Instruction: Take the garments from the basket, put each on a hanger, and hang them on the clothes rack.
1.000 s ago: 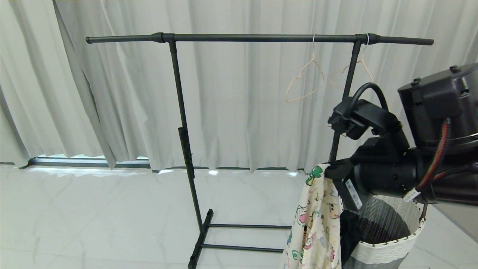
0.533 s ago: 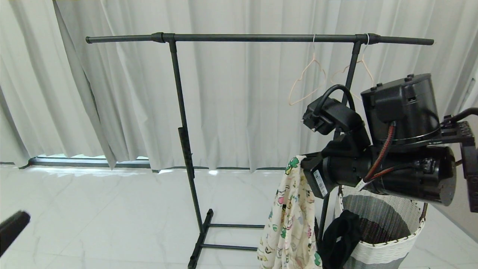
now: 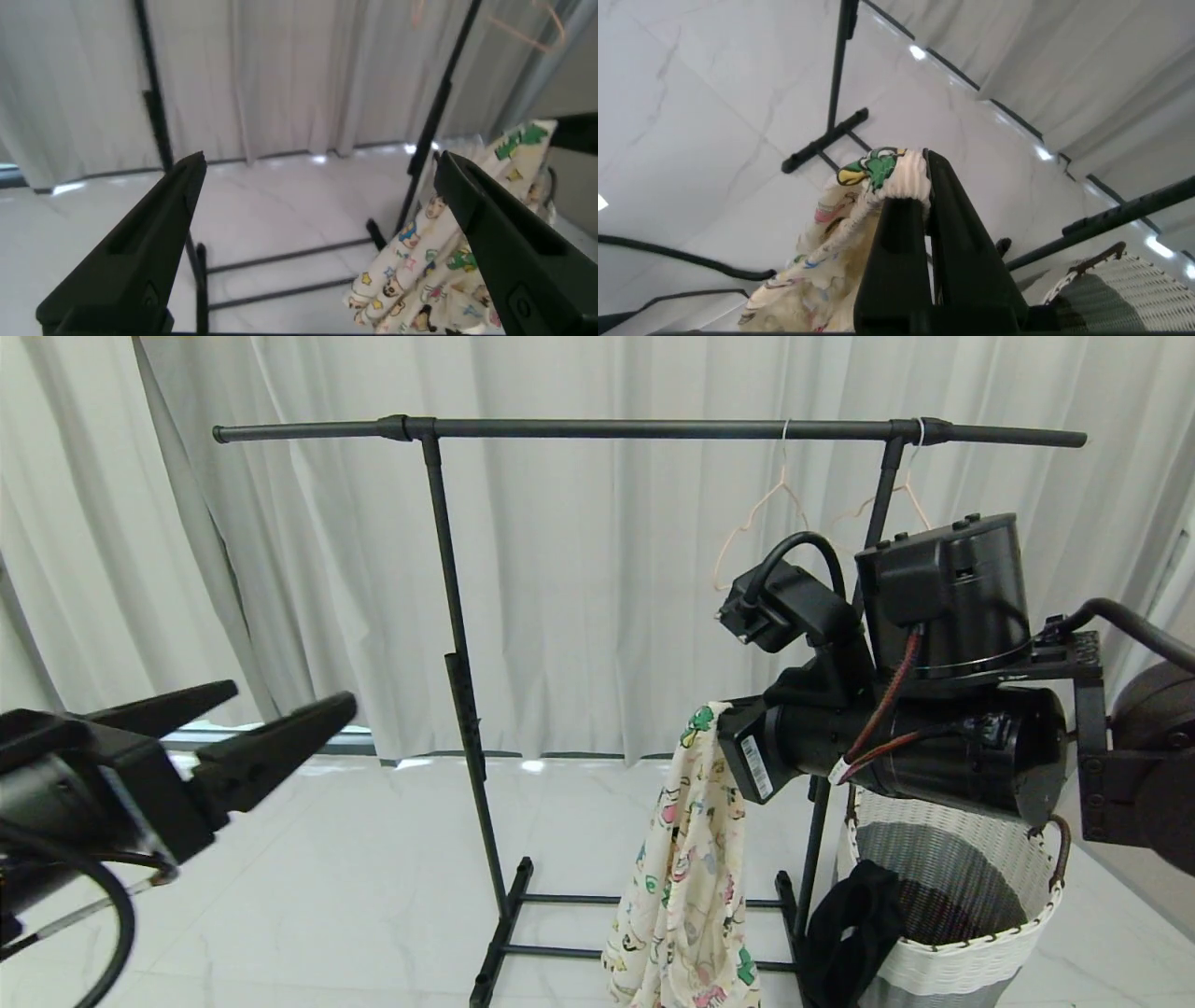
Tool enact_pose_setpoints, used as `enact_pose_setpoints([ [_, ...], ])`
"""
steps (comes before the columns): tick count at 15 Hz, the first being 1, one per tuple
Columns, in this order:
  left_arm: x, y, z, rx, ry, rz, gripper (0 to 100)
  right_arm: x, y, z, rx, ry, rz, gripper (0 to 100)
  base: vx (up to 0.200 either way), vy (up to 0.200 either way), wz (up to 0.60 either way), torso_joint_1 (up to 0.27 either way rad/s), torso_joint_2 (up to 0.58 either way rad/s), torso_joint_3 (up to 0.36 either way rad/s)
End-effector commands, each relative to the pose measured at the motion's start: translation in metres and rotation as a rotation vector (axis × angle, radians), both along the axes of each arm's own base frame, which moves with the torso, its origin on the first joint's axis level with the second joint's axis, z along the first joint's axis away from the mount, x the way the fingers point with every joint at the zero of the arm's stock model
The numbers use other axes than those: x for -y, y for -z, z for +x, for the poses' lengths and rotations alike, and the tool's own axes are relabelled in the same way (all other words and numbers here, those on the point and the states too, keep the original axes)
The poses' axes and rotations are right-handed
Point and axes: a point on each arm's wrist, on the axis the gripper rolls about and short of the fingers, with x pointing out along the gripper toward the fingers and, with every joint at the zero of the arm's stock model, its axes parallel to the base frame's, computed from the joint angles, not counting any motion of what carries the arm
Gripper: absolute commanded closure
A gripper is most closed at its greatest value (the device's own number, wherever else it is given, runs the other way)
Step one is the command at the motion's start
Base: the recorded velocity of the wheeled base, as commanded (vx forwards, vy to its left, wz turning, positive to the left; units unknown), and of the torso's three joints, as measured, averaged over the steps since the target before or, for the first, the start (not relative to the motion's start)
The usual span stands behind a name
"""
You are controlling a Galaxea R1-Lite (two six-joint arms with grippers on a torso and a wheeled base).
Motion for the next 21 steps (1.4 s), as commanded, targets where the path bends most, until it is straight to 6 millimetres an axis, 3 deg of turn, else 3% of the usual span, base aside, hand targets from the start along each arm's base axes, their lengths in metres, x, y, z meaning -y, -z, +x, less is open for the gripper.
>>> enact_pose_setpoints([
  [1, 0.048, 0.027, 0.012, -0.124, 0.126, 0.090, 0, -0.002, -0.004, 0.001, 0.010, -0.002, 0.012, 100, 0.000, 0.000, 0.00, 0.000, 0.00, 0.000],
  [3, 0.093, 0.047, -0.004, -0.218, 0.228, 0.111, 0, -0.004, -0.012, 0.002, 0.026, -0.003, 0.033, 100, 0.000, 0.000, 0.00, 0.000, 0.00, 0.000],
  [5, 0.127, 0.066, -0.002, -0.266, 0.203, 0.118, 0, -0.005, -0.019, 0.000, 0.041, -0.011, 0.052, 100, 0.000, 0.000, 0.00, 0.000, 0.00, 0.000],
  [7, 0.151, 0.082, 0.001, -0.284, 0.217, 0.109, 0, -0.007, -0.026, -0.002, 0.057, -0.019, 0.072, 100, 0.000, 0.000, 0.00, 0.000, 0.00, 0.000],
  [9, 0.162, 0.099, 0.008, -0.309, 0.204, 0.126, 0, -0.007, -0.034, -0.008, 0.072, -0.033, 0.092, 100, 0.000, 0.000, 0.00, 0.000, 0.00, 0.000],
  [13, 0.165, 0.120, 0.026, -0.374, 0.126, 0.102, 0, -0.006, -0.040, -0.016, 0.081, -0.051, 0.106, 100, 0.000, 0.000, 0.00, 0.000, 0.00, 0.000],
  [20, 0.151, 0.150, 0.019, -0.455, 0.092, 0.184, 0, -0.006, -0.046, -0.026, 0.091, -0.077, 0.122, 100, 0.000, 0.000, 0.00, 0.000, 0.00, 0.000],
  [21, 0.147, 0.153, 0.017, -0.462, 0.081, 0.200, 100, -0.004, -0.047, -0.027, 0.092, -0.077, 0.123, 100, 0.000, 0.000, 0.00, 0.000, 0.00, 0.000],
])
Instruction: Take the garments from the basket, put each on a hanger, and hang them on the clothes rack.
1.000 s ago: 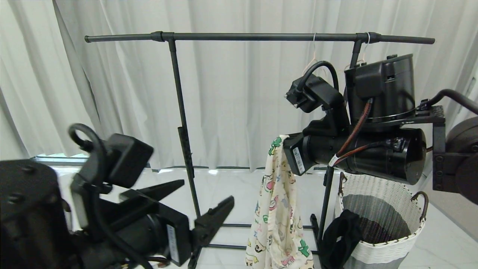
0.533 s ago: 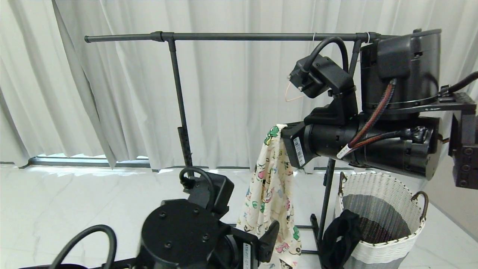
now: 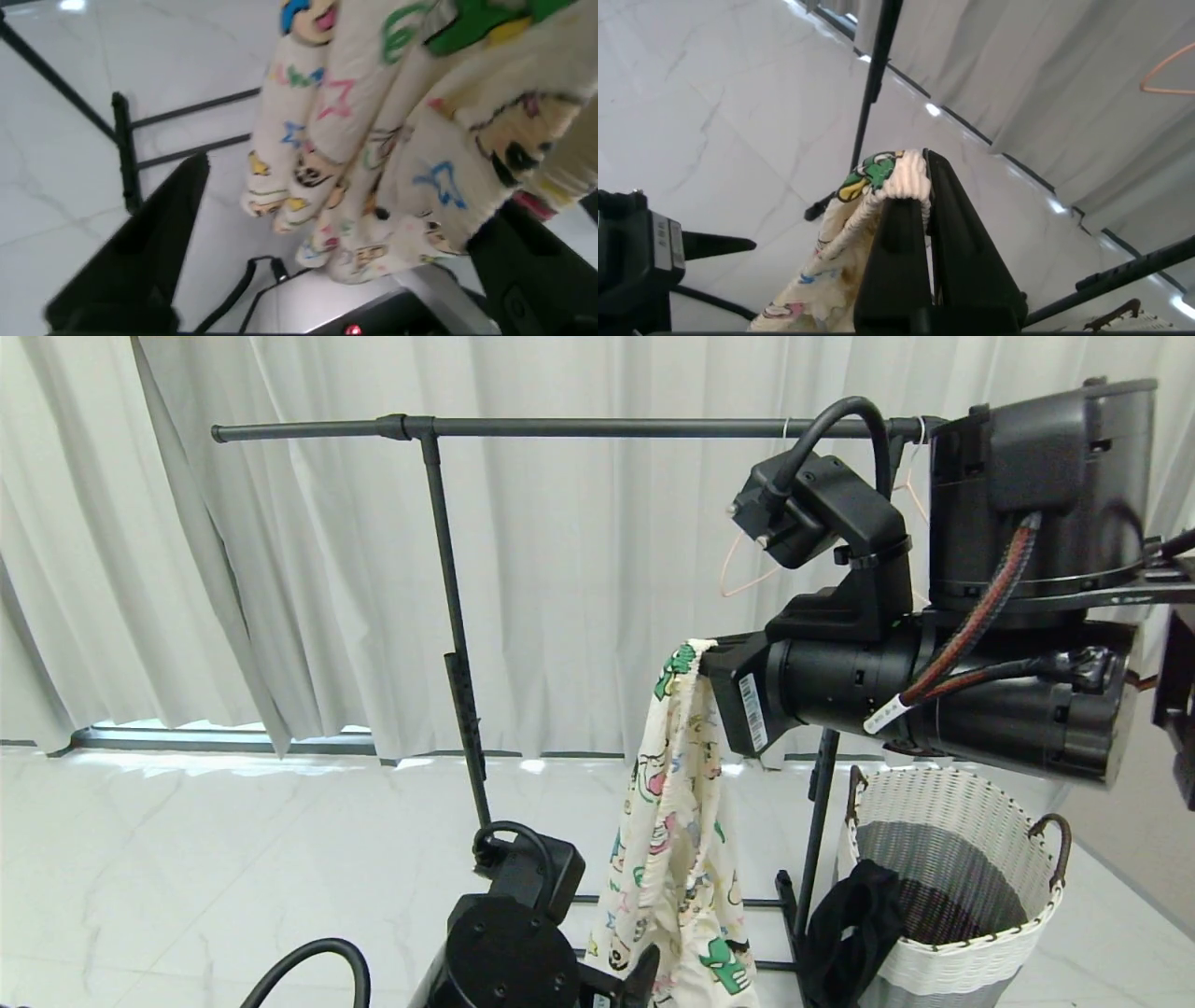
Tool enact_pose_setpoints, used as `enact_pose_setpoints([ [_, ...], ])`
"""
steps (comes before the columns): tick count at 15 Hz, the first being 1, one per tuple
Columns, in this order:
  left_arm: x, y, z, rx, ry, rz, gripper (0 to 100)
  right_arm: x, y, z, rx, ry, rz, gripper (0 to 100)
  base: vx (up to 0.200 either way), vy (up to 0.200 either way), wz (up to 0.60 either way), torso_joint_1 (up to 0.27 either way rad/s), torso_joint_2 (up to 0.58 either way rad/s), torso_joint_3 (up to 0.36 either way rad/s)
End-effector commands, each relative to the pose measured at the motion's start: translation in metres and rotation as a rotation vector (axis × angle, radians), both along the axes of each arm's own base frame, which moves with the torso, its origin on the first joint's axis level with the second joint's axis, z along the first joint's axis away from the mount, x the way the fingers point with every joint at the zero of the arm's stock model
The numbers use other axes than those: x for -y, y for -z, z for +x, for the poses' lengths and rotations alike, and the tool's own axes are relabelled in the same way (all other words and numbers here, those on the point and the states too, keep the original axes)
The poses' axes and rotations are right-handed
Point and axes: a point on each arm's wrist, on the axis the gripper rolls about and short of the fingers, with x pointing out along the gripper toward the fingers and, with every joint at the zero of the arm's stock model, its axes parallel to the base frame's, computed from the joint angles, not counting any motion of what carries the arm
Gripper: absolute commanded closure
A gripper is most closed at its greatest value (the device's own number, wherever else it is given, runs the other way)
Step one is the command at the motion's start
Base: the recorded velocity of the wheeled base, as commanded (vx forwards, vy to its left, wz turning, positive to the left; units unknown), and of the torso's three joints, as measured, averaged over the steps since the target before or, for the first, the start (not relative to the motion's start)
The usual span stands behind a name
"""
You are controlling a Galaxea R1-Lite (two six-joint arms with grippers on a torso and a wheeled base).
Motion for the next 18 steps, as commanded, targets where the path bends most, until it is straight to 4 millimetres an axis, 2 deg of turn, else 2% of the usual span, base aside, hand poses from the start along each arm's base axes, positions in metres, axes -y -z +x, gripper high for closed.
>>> enact_pose_setpoints([
  [1, -0.005, 0.004, -0.003, -0.006, -0.010, 0.022, 100, 0.003, -0.003, -0.003, 0.006, -0.002, 0.008, 100, 0.000, 0.000, 0.00, 0.000, 0.00, 0.000],
  [4, -0.008, -0.002, -0.006, 0.045, -0.056, 0.029, 100, 0.007, 0.002, -0.005, -0.004, 0.005, -0.009, 100, 0.000, 0.000, 0.00, 0.000, 0.00, 0.000],
  [6, -0.017, -0.015, -0.019, 0.084, -0.029, 0.004, 100, 0.021, 0.013, -0.011, -0.023, 0.066, -0.066, 100, 0.000, 0.000, 0.00, 0.000, 0.00, 0.000],
  [9, -0.061, -0.046, -0.030, 0.155, -0.011, 0.115, 100, 0.058, 0.030, -0.034, -0.046, 0.100, -0.122, 100, 0.000, 0.000, 0.00, 0.000, 0.00, 0.000],
  [10, -0.071, -0.064, -0.032, 0.157, -0.023, 0.137, 100, 0.072, 0.034, -0.044, -0.055, 0.100, -0.136, 100, 0.000, 0.000, 0.00, 0.000, 0.00, 0.000],
  [12, -0.078, -0.109, -0.029, 0.146, -0.058, 0.146, 100, 0.097, 0.034, -0.061, -0.068, 0.101, -0.157, 100, 0.000, 0.000, 0.00, 0.000, 0.00, 0.000],
  [13, -0.078, -0.125, -0.028, 0.151, -0.060, 0.141, 100, 0.103, 0.031, -0.065, -0.066, 0.101, -0.155, 100, 0.000, 0.000, 0.00, 0.000, 0.00, 0.000],
  [14, -0.075, -0.160, -0.025, 0.167, -0.063, 0.117, 100, 0.107, 0.024, -0.069, -0.052, 0.101, -0.131, 100, 0.000, 0.000, 0.00, 0.000, 0.00, 0.000],
  [16, -0.065, -0.204, -0.018, 0.215, -0.065, 0.048, 100, 0.106, -0.002, -0.067, -0.006, 0.106, -0.058, 100, 0.000, 0.000, 0.00, 0.000, 0.00, 0.000],
  [18, -0.057, -0.240, -0.011, 0.287, -0.060, -0.003, 100, 0.099, -0.031, -0.057, 0.041, 0.129, 0.012, 100, 0.000, 0.000, 0.00, 0.000, 0.00, 0.000],
])
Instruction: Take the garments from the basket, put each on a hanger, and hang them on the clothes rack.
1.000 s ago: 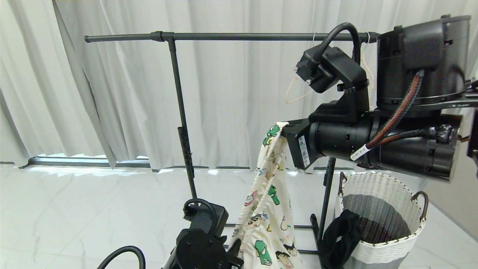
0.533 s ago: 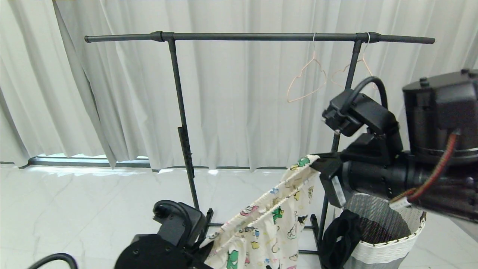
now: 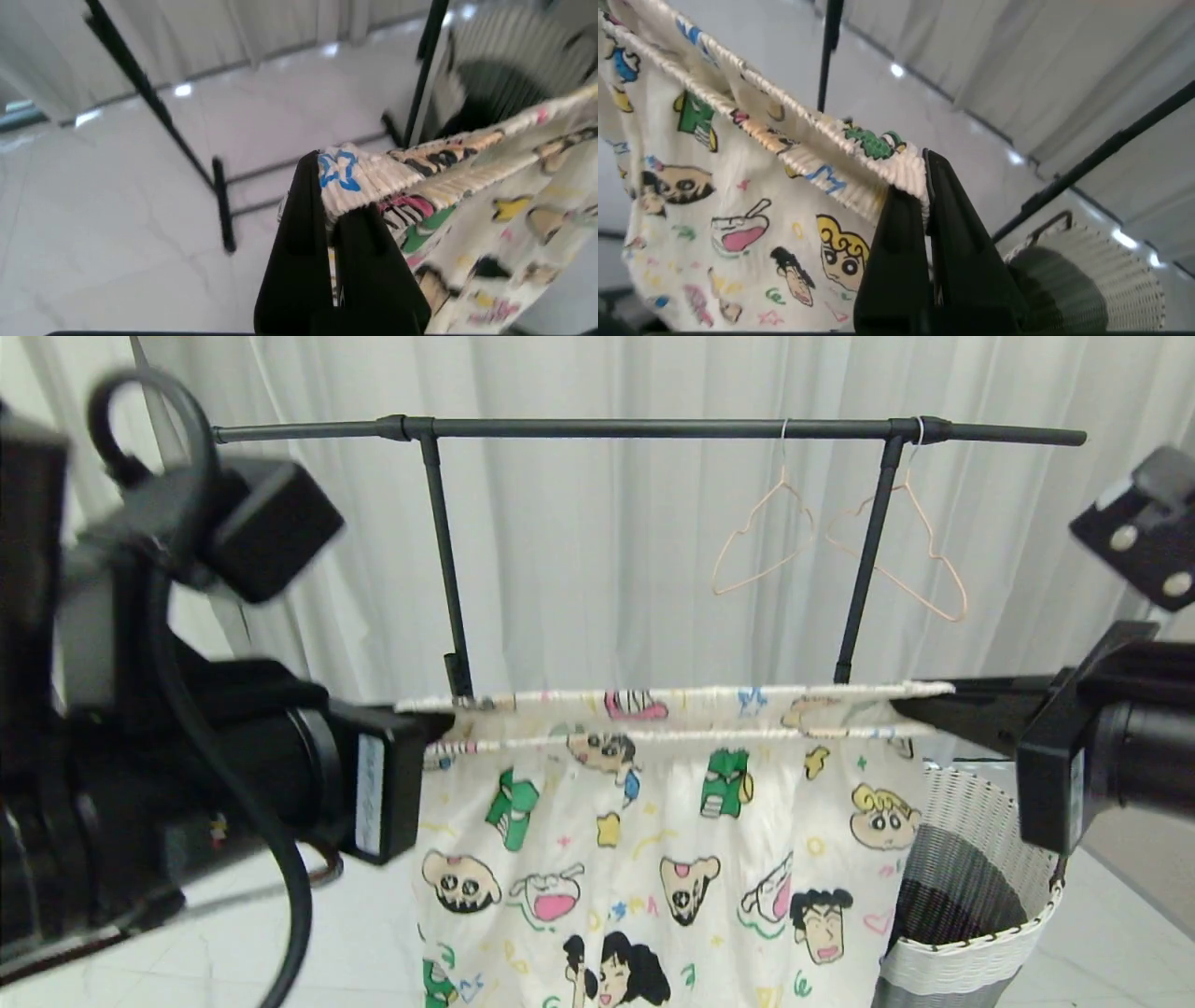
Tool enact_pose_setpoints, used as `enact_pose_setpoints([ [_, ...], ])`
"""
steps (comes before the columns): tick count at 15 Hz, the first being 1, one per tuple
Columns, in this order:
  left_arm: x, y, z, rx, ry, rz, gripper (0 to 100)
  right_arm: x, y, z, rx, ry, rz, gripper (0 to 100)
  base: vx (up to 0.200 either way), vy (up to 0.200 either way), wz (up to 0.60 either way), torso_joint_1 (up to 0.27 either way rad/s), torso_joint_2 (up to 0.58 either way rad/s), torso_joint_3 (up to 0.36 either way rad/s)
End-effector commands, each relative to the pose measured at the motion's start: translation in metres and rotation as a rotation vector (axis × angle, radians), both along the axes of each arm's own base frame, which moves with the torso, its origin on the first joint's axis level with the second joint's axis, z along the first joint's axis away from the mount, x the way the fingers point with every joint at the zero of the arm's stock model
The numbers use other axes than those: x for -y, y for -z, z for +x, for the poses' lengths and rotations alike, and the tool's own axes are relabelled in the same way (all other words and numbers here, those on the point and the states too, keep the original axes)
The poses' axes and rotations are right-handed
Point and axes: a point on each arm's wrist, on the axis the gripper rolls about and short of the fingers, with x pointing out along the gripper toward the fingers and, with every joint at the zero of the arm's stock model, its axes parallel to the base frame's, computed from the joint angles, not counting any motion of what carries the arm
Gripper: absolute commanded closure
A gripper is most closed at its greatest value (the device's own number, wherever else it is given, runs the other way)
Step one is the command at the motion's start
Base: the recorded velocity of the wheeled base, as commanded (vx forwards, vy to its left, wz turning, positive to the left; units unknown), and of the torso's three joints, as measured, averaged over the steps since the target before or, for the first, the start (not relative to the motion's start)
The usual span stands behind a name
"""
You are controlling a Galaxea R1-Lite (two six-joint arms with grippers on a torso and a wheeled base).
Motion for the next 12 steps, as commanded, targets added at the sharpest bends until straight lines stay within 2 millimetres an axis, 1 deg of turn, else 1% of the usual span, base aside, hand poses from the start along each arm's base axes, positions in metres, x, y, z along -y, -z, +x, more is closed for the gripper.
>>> enact_pose_setpoints([
  [1, 0.008, -0.049, 0.008, 0.088, 0.010, -0.054, 100, -0.004, -0.032, 0.009, 0.060, 0.021, 0.075, 100, 0.000, 0.000, 0.00, 0.000, 0.00, 0.000],
  [2, 0.011, -0.070, 0.010, 0.152, 0.023, -0.069, 100, -0.010, -0.058, 0.016, 0.104, 0.037, 0.132, 100, 0.000, 0.000, 0.00, 0.000, 0.00, 0.000],
  [3, 0.012, -0.080, 0.011, 0.182, 0.030, -0.071, 100, -0.011, -0.073, 0.020, 0.119, 0.043, 0.152, 100, 0.000, 0.000, 0.00, 0.000, 0.00, 0.000],
  [4, 0.012, -0.084, 0.011, 0.200, 0.036, -0.062, 100, -0.010, -0.086, 0.021, 0.128, 0.052, 0.162, 100, 0.000, 0.000, 0.00, 0.000, 0.00, 0.000],
  [5, 0.013, -0.084, 0.012, 0.204, 0.039, -0.052, 100, -0.009, -0.093, 0.022, 0.128, 0.054, 0.162, 100, 0.000, 0.000, 0.00, 0.000, 0.00, 0.000],
  [6, 0.013, -0.083, 0.012, 0.204, 0.040, -0.046, 100, -0.008, -0.097, 0.020, 0.125, 0.054, 0.159, 100, 0.000, 0.000, 0.00, 0.000, 0.00, 0.000],
  [9, 0.013, -0.081, 0.013, 0.199, 0.035, -0.032, 100, 0.003, -0.095, 0.014, 0.104, 0.066, 0.130, 100, 0.000, 0.000, 0.00, 0.000, 0.00, 0.000],
  [10, 0.013, -0.080, 0.013, 0.204, 0.037, -0.011, 100, 0.014, -0.093, 0.010, 0.083, 0.079, 0.094, 100, 0.000, 0.000, 0.00, 0.000, 0.00, 0.000],
  [12, 0.012, -0.080, 0.013, 0.220, 0.053, 0.022, 100, 0.039, -0.091, -0.012, 0.043, 0.034, 0.019, 100, 0.000, 0.000, 0.00, 0.000, 0.00, 0.000],
])
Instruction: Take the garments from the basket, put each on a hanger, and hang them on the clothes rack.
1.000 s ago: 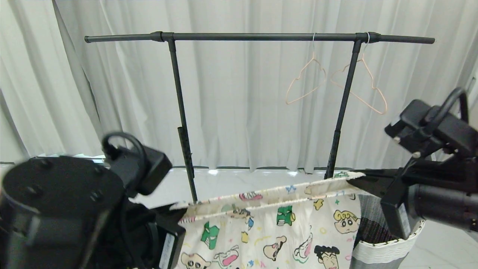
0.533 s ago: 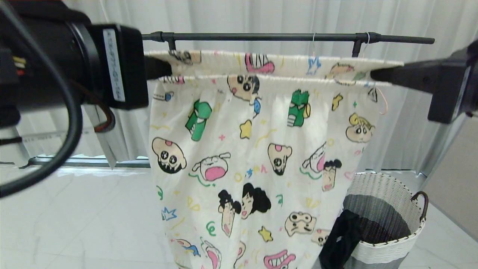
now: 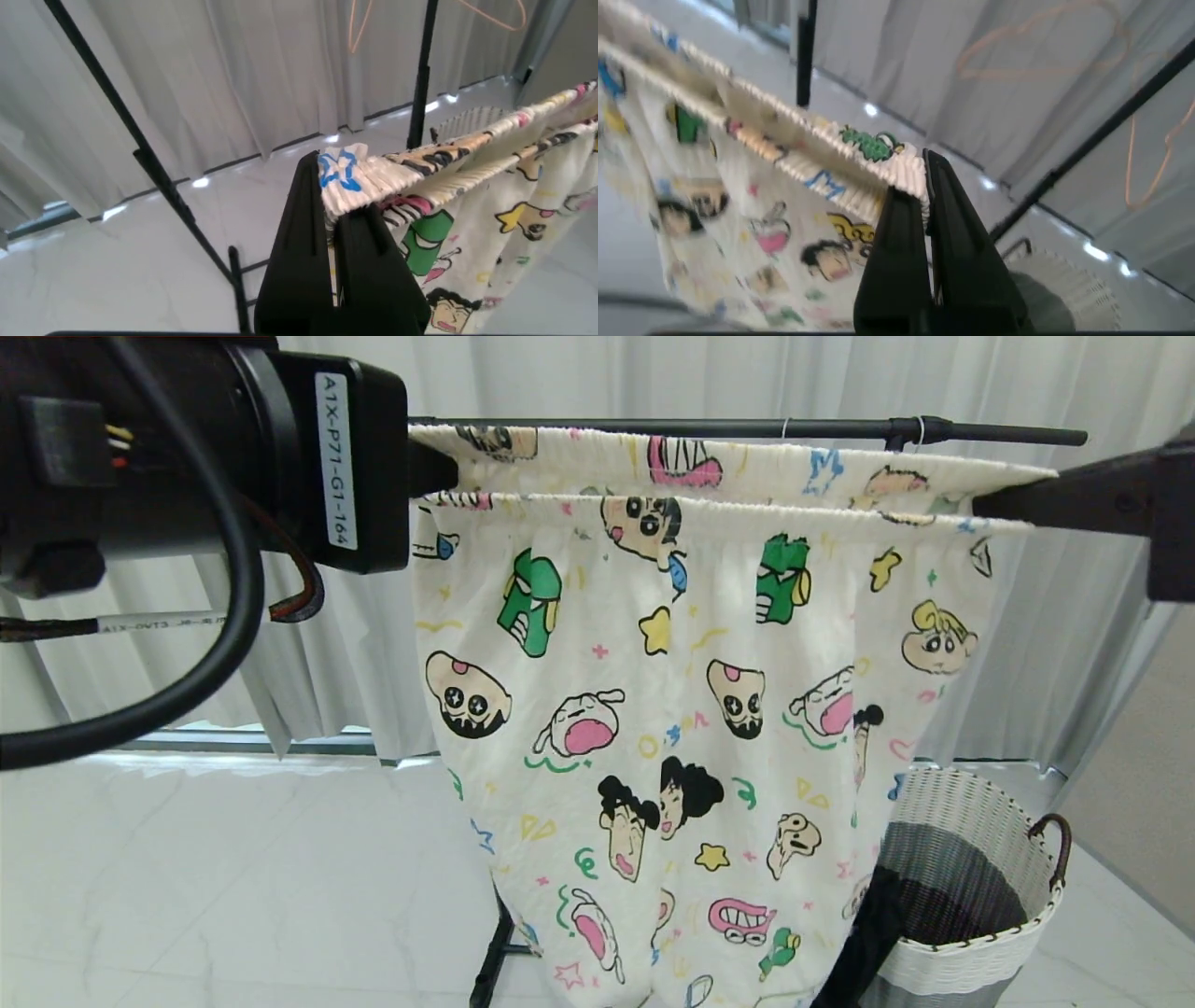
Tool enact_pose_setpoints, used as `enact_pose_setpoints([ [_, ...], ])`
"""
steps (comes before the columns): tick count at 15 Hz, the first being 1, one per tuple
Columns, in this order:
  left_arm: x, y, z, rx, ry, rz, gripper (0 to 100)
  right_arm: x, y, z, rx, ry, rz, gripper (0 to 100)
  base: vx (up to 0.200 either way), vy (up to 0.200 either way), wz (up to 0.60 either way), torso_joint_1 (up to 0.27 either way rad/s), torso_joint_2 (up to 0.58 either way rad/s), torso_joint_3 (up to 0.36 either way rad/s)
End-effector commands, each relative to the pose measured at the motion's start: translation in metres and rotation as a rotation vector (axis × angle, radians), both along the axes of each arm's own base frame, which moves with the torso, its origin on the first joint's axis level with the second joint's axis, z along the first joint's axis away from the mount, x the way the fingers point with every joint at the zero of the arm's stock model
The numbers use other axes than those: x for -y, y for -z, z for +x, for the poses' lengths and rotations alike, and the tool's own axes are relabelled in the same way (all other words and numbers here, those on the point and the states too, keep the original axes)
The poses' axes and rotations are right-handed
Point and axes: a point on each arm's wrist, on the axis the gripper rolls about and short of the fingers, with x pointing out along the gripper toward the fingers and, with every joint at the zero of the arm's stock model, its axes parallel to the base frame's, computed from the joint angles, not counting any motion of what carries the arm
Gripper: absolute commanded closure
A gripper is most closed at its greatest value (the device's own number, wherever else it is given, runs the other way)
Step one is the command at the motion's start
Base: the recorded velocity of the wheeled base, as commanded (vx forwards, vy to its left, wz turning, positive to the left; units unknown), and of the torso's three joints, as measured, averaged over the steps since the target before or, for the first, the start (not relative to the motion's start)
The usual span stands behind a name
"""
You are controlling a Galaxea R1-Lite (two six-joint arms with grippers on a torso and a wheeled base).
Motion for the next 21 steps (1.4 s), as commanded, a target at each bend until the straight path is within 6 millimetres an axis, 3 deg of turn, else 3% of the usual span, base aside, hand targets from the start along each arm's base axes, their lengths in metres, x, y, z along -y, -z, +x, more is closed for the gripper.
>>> enact_pose_setpoints([
  [1, 0.000, 0.001, 0.000, 0.001, 0.003, 0.009, 100, 0.026, -0.006, -0.023, 0.001, -0.050, -0.003, 100, 0.000, 0.000, 0.00, 0.000, 0.00, 0.000],
  [2, 0.002, 0.004, 0.001, -0.004, 0.010, 0.018, 100, 0.041, -0.004, -0.040, -0.037, -0.185, -0.017, 100, 0.000, 0.000, 0.00, 0.000, 0.00, 0.000],
  [4, 0.004, 0.005, 0.001, -0.008, 0.022, 0.022, 100, 0.049, 0.006, -0.058, -0.076, -0.426, -0.016, 100, 0.000, 0.000, 0.00, 0.000, 0.00, 0.000],
  [6, 0.007, 0.005, -0.003, -0.004, 0.050, 0.030, 100, 0.045, 0.016, -0.071, -0.111, -0.624, -0.024, 100, 0.000, 0.000, 0.00, 0.000, 0.00, 0.000],
  [8, 0.012, 0.005, -0.010, 0.002, 0.094, 0.040, 100, 0.035, 0.021, -0.072, -0.118, -0.682, -0.033, 100, 0.000, 0.000, 0.00, 0.000, 0.00, 0.000],
  [11, 0.011, 0.008, -0.012, 0.013, 0.108, 0.092, 100, 0.029, 0.024, -0.067, -0.094, -0.636, -0.025, 100, 0.000, 0.000, 0.00, 0.000, 0.00, 0.000],
  [14, -0.002, 0.011, -0.023, -0.041, 0.119, 0.150, 100, 0.023, 0.035, -0.048, -0.044, -0.256, -0.116, 100, 0.000, 0.000, 0.00, 0.000, 0.00, 0.000],
  [15, -0.009, 0.012, -0.029, -0.070, 0.119, 0.135, 100, 0.018, 0.036, -0.044, -0.022, -0.205, -0.108, 100, 0.000, 0.000, 0.00, 0.000, 0.00, 0.000],
  [18, -0.015, 0.011, -0.052, -0.192, 0.143, -0.056, 100, -0.018, 0.043, -0.022, 0.070, -0.200, 0.011, 100, 0.000, 0.000, 0.00, 0.000, 0.00, 0.000],
  [21, -0.024, 0.007, -0.087, -0.252, 0.295, -0.134, 100, -0.064, 0.042, 0.002, 0.209, -0.286, 0.201, 100, 0.000, 0.000, 0.00, 0.000, 0.00, 0.000],
])
